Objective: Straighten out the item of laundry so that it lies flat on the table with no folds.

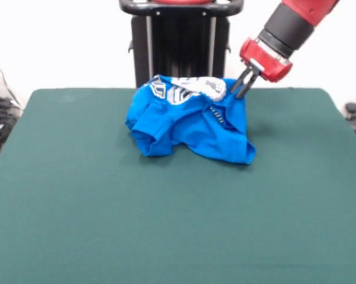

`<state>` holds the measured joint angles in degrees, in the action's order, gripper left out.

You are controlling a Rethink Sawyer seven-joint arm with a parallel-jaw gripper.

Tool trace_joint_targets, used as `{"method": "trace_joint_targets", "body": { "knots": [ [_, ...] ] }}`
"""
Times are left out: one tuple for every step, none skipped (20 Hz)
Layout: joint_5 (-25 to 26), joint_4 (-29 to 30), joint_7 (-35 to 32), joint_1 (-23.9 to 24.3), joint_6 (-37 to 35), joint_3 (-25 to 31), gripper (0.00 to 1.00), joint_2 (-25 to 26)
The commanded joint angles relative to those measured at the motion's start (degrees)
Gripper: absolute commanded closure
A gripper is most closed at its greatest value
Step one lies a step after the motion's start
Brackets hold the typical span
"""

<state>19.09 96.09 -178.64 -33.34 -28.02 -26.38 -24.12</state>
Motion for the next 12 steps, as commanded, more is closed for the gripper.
{"method": "trace_joint_targets", "body": {
  "knots": [
    [-9.9, -4.35, -15.54, -2.93, -8.79, -1.35, 1.0, 2.35],
    [-10.84, -4.22, -15.59, -3.42, -8.99, -1.65, 1.0, 1.92],
    [-11.51, -4.13, -15.28, -3.62, -8.61, -1.64, 1.0, 1.56],
    [-12.07, -3.84, -14.57, -3.69, -8.24, -1.44, 1.0, 0.97],
    [-12.77, -3.09, -13.26, -3.09, -7.38, -0.51, 1.0, -0.17],
    [-13.27, -2.58, -12.16, -2.96, -6.95, -0.1, 1.0, -1.23],
    [-13.68, -2.04, -10.6, -2.3, -6.48, 0.81, 1.0, -2.49],
    [-13.57, -1.89, -8.43, -1.68, -6.04, 1.8, 1.0, -3.28],
    [-13.88, -1.37, -6.0, -0.66, -4.99, 3.0, 0.0, -4.26],
    [-14.01, -0.29, -4.28, 0.92, -3.69, 4.87, 0.0, -5.58],
    [-14.13, 0.78, -2.56, 2.49, -2.39, 6.74, 0.0, -6.91],
    [-14.61, 1.58, -1.13, 3.93, -2.16, 8.25, 0.0, -8.16]
  ]
}}
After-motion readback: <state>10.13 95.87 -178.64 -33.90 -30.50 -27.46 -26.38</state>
